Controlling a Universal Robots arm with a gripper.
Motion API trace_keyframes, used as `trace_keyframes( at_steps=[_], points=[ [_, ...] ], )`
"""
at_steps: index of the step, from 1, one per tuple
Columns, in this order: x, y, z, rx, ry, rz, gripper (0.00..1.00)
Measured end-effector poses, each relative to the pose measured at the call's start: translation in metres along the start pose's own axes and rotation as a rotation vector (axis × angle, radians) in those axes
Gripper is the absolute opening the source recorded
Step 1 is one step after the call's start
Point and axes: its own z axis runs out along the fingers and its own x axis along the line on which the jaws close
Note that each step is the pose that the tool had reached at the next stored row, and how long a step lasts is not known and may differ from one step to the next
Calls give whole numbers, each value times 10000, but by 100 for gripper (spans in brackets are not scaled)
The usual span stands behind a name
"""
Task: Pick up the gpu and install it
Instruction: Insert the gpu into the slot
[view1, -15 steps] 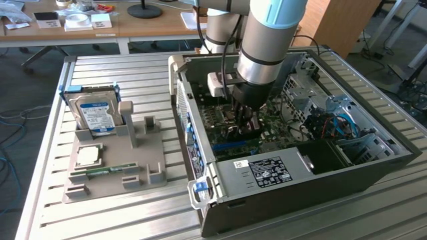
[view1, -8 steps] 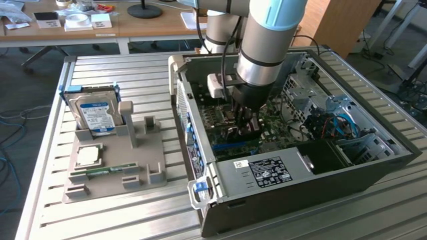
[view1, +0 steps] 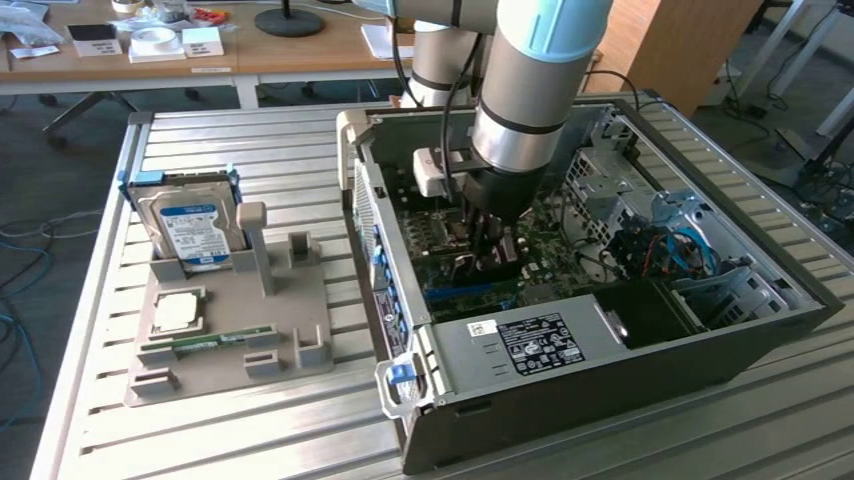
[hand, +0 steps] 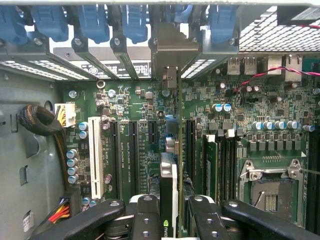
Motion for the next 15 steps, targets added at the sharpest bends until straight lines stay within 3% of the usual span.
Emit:
trace_keyframes(
  at_steps=[15],
  points=[
    [3,1,55,-3,4,-3,27]
  ],
)
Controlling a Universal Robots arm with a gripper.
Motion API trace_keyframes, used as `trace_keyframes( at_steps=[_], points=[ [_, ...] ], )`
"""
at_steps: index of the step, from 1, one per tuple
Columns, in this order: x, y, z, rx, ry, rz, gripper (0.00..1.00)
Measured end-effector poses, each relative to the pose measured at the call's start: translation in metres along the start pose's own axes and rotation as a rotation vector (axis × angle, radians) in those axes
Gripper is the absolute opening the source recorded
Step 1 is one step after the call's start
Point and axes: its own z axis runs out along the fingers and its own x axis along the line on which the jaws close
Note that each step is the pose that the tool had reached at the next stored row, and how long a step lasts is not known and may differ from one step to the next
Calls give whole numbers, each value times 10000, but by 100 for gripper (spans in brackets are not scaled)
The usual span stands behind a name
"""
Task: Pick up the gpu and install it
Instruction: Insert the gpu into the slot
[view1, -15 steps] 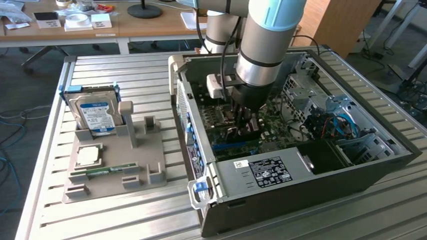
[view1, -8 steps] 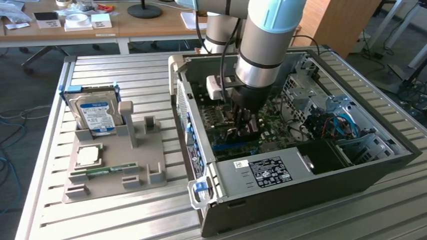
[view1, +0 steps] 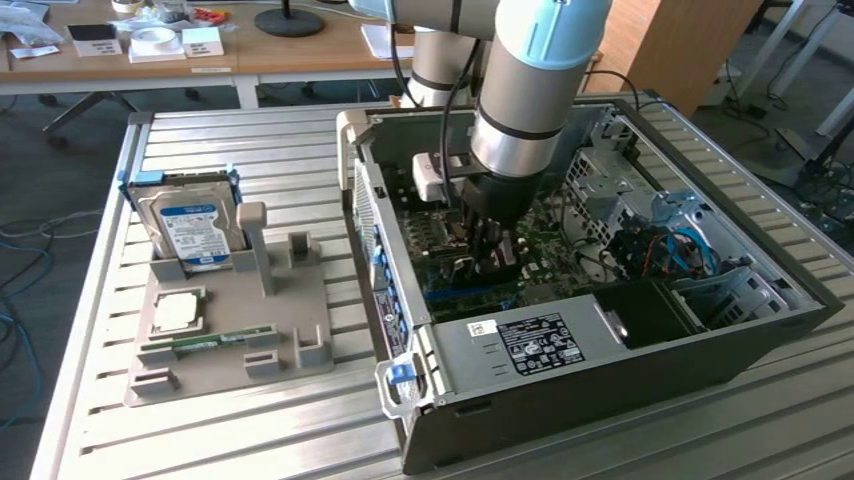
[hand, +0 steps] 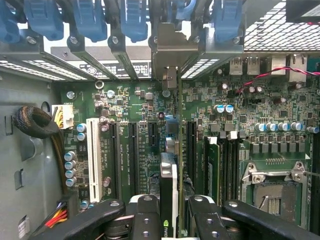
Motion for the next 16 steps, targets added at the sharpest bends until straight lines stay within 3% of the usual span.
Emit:
trace_keyframes(
  at_steps=[16],
  points=[
    [-5,5,17,0,0,0,27]
  ],
)
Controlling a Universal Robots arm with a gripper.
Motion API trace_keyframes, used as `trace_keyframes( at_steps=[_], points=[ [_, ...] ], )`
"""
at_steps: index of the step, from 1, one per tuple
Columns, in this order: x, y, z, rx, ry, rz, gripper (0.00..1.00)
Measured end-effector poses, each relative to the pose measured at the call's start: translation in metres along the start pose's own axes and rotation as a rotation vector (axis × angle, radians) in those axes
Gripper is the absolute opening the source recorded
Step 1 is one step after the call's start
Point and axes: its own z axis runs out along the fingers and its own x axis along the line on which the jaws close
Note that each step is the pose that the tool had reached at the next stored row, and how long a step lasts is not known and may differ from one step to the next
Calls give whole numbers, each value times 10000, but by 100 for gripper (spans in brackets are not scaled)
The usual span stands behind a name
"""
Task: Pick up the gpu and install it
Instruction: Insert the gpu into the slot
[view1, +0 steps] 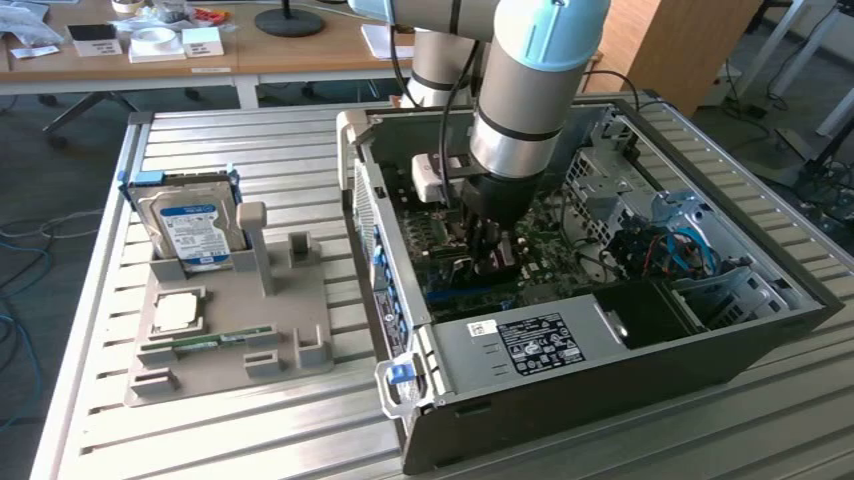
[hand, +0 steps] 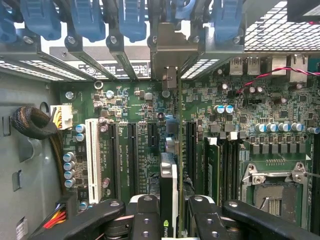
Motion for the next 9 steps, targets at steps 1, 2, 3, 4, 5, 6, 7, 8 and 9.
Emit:
trace_keyframes(
  at_steps=[1,2,3,4,5,6,7,8,9],
  points=[
    [0,1,1,1,0,0,27],
    [0,2,2,1,0,1,27],
    [0,3,3,1,0,0,27],
    [0,4,7,1,-2,-1,27],
    [0,4,13,2,-4,-2,27],
    [1,4,17,2,-3,-2,27],
    [1,5,19,1,0,-1,27],
    [1,5,22,0,1,-1,27],
    [1,5,24,-1,2,0,27]
  ],
)
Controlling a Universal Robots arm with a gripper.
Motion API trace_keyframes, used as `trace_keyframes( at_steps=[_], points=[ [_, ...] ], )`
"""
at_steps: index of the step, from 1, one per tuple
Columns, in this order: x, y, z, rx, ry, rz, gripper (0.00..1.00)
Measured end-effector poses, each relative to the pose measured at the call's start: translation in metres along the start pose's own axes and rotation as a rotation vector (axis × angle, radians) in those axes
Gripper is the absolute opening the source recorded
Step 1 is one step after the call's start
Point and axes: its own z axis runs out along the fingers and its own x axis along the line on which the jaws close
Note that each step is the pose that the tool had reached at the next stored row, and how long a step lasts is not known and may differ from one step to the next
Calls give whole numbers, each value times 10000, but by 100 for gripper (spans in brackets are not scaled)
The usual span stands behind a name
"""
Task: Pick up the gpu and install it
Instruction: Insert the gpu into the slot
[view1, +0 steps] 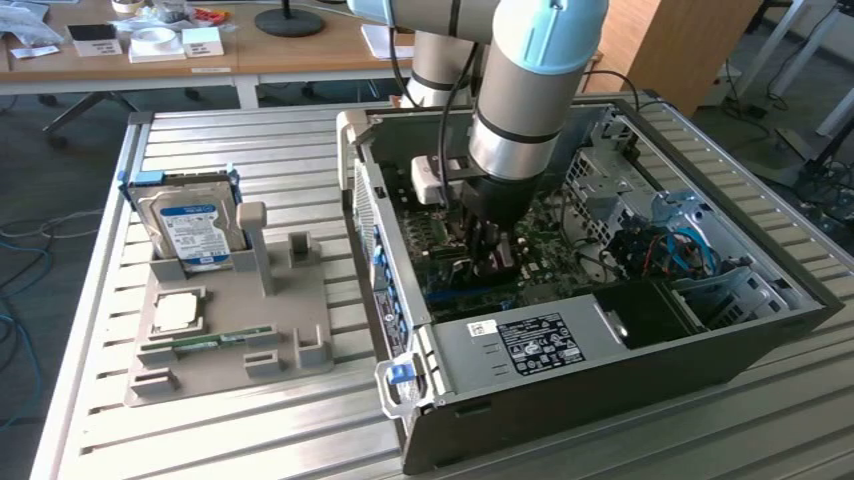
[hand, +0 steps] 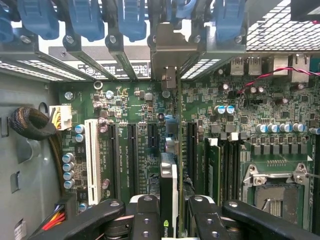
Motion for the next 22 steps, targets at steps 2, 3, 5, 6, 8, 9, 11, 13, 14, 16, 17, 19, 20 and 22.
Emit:
trace_keyframes(
  at_steps=[2,3,5,6,8,9,11,13,14,16,17,19,20,22],
  points=[
    [0,0,0,-1,0,0,27],
    [0,0,1,0,-1,0,27],
    [0,0,2,1,-2,0,27],
    [0,0,2,1,-2,0,27],
    [0,0,2,1,-2,0,27],
    [0,0,3,1,-2,-1,27],
    [0,0,10,1,-1,0,27],
    [0,0,10,0,0,0,27],
    [0,0,11,0,0,0,27],
    [-2,0,12,1,0,1,27],
    [-8,2,12,2,2,4,27],
    [-15,1,12,0,1,3,27],
    [-15,1,12,0,0,2,27],
    [-16,1,13,1,-1,2,27]
  ],
)
